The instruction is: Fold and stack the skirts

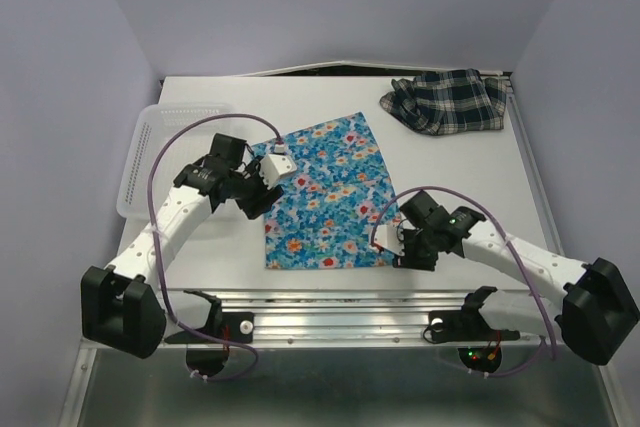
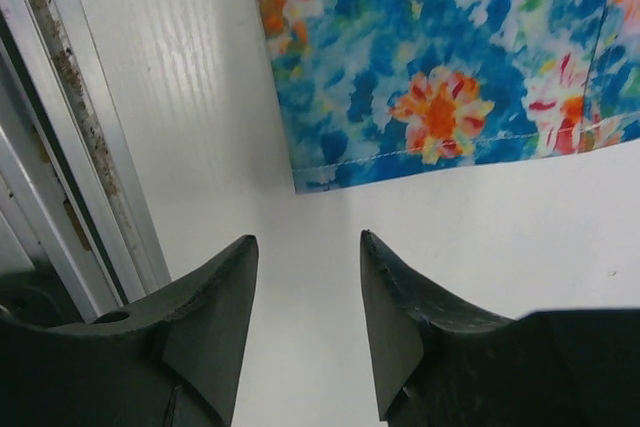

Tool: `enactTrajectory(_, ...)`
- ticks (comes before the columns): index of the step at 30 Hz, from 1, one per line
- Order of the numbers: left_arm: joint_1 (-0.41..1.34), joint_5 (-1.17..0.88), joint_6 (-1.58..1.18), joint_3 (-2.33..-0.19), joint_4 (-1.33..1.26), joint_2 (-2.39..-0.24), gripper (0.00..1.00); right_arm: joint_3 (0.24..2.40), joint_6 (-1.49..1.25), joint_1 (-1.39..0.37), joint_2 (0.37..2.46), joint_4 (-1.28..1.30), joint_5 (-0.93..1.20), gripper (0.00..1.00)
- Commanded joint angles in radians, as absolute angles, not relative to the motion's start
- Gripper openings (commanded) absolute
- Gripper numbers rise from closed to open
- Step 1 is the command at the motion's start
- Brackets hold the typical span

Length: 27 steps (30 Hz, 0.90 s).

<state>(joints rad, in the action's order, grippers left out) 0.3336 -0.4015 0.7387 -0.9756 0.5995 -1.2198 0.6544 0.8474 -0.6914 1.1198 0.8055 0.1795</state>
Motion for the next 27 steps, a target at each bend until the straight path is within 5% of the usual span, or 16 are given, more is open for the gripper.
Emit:
enactTrajectory(1,0.319,-0.452,0.762,-0.936,0.606,-1.149,0.64,0.647,0.856,-0.73,1.15,0.675,0.178,0.51)
enactTrajectory(17,0.285,-0.45,0.971,-0.862,0.784,-1.055,0.65,0.555,0.865,-0.762,1.264,0.491,0.17,0.45)
enactTrajectory(20,0.287,-0.442,1.031,-0.806,0.819,-1.051,0.65,0.561,0.861,-0.762,1.287,0.482,0.175,0.29)
enactTrajectory(23,0.307,-0.413,1.104,-0.726,0.818,-1.051,0.65,0.568,0.838,-0.762,1.293,0.5,0.178,0.01)
enactTrajectory(27,0.368,-0.357,1.152,-0.635,0.743,-0.994,0.65,0.598,0.787,-0.762,1.246,0.534,0.167,0.01)
